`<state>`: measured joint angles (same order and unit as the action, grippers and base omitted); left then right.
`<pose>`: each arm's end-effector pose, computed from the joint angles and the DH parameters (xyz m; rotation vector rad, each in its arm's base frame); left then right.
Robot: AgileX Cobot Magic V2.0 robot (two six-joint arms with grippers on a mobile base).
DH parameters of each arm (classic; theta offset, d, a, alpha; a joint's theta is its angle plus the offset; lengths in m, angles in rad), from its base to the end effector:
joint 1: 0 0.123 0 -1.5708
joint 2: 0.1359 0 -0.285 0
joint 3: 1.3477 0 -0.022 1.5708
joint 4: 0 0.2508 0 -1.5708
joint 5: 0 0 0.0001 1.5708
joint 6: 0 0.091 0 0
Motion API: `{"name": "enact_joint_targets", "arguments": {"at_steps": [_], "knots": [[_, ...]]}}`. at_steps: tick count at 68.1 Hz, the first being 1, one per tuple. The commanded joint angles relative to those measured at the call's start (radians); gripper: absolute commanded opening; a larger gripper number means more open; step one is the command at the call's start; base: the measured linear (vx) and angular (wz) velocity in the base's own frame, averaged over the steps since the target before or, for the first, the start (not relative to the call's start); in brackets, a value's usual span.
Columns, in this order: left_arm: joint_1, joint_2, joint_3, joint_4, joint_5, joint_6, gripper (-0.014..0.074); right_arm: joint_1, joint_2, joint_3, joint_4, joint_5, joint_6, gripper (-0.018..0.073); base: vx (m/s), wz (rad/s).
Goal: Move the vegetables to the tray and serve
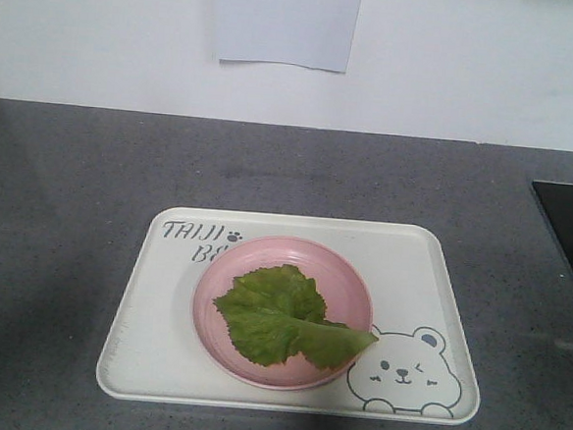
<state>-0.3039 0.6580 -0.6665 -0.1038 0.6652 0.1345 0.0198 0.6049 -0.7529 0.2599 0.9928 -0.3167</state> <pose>0.1169 -0.0428 0.3232 0.4173 2.1031 -0.2155 0.0935 0.0215 0.3351 -0.3297 2.2736 0.1722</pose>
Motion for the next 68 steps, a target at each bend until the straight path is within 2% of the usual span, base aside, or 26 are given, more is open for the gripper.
{"name": "enact_joint_targets", "arguments": {"at_steps": [1, 11, 68], "knots": [[-0.003, -0.003, -0.027, -0.01, -0.072, -0.005, 0.0111, 0.001, 0.003, -0.023, 0.012, -0.058, -0.008, 0.0105, 0.0, 0.0], [-0.003, -0.003, -0.027, -0.01, -0.071, -0.005, 0.0009, 0.001, 0.003, -0.023, 0.014, -0.057, -0.007, -0.0015, 0.0, 0.0], [-0.003, -0.02, -0.019, -0.006, -0.067, -0.006, -0.0008, 0.001, 0.003, -0.023, 0.013, -0.051, -0.006, -0.0008, 0.0, 0.0]]}}
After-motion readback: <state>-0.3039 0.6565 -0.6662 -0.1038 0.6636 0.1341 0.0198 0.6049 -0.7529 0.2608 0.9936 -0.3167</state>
